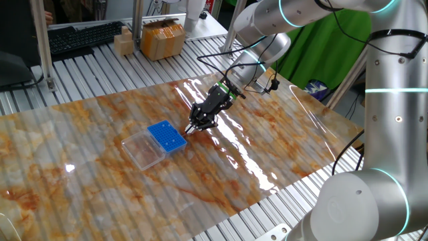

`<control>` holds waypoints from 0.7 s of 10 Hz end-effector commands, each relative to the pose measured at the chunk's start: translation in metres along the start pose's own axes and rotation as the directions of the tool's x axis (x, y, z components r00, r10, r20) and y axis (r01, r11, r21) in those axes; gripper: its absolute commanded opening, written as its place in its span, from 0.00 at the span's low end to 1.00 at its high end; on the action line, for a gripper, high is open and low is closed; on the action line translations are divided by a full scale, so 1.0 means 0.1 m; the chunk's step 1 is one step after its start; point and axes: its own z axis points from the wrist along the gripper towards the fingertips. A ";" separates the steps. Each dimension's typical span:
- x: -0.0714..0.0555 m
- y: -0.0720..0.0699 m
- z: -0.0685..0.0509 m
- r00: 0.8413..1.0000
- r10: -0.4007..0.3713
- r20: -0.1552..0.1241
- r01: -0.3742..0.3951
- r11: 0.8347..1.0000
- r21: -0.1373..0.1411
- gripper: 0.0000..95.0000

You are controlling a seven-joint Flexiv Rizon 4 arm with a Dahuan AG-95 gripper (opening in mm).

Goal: Insert a small pipette tip into the holder for small pipette tips

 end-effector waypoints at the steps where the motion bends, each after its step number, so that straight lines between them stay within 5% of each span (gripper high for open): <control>1: 0.01 -0.01 -0.02 1.000 -0.007 0.005 0.007 1.000 0.000 0.00; 7: 0.08 -0.03 -0.10 0.999 -0.015 0.042 0.015 1.000 0.000 0.00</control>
